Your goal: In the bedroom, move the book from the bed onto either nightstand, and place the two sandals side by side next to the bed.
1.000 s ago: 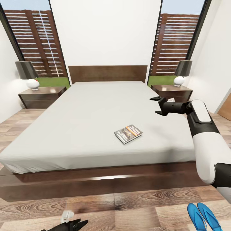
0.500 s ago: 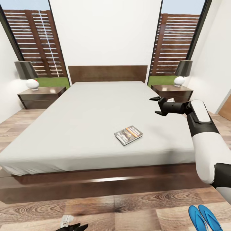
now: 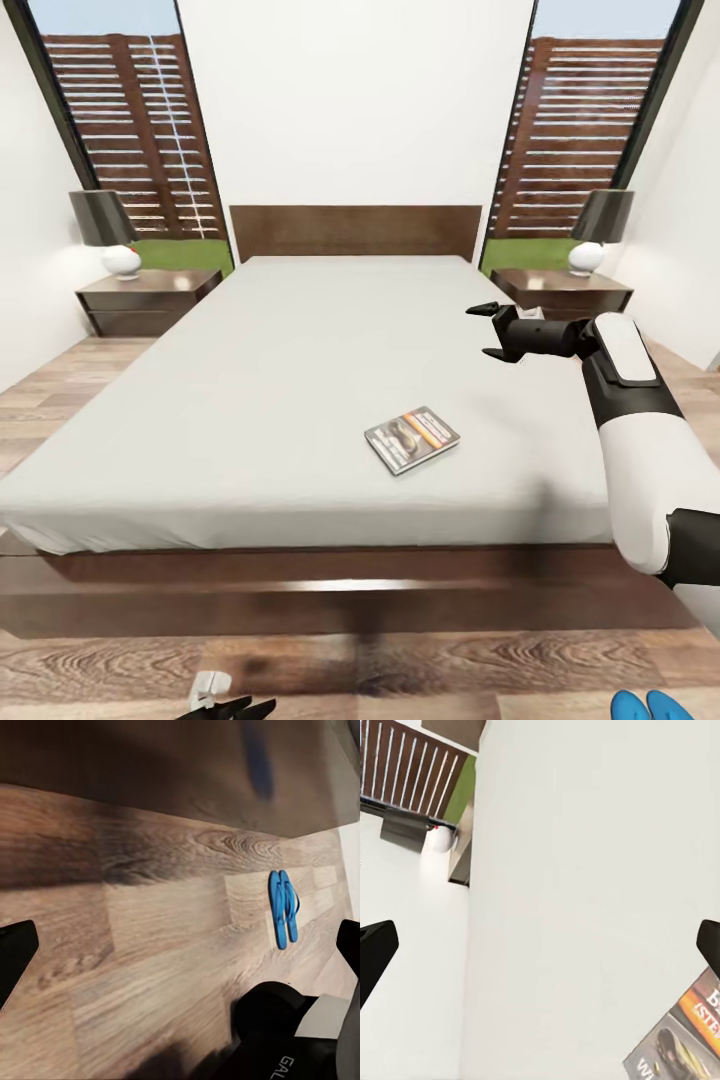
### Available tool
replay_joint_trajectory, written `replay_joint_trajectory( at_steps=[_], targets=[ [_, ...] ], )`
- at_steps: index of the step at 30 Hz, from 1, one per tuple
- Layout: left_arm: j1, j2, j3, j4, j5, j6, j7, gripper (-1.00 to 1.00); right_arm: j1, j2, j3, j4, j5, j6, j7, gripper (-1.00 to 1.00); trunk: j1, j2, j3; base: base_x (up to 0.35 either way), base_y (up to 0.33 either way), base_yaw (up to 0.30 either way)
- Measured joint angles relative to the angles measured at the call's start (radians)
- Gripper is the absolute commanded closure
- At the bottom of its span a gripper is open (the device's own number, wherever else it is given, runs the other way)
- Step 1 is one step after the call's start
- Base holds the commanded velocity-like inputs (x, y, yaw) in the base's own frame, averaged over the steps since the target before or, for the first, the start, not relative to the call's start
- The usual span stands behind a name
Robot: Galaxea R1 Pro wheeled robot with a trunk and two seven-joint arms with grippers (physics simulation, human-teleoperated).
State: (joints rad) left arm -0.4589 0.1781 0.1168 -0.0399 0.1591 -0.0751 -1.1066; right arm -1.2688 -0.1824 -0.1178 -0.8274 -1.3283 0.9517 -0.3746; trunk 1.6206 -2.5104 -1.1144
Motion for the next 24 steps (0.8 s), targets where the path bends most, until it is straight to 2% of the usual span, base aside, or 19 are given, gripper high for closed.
replay_joint_trajectory(
  at_steps=[11, 24],
  targets=[
    [0.0, -0.002, 0.0, 0.0, 0.0, 0.0, 0.006, -1.0, 0.0, 0.0, 0.0, 0.0, -0.005, 0.0, 0.0, -1.0, 0.0, 0.0, 0.0, 0.167, -0.107, 0.224],
    [0.0, -0.001, 0.0, 0.0, 0.001, 0.0, 0.008, -1.0, 0.0, 0.0, 0.001, 0.0, 0.0, 0.0, 0.0, -1.0, 0.0, 0.0, 0.0, 0.146, -0.067, 0.042]
  ],
)
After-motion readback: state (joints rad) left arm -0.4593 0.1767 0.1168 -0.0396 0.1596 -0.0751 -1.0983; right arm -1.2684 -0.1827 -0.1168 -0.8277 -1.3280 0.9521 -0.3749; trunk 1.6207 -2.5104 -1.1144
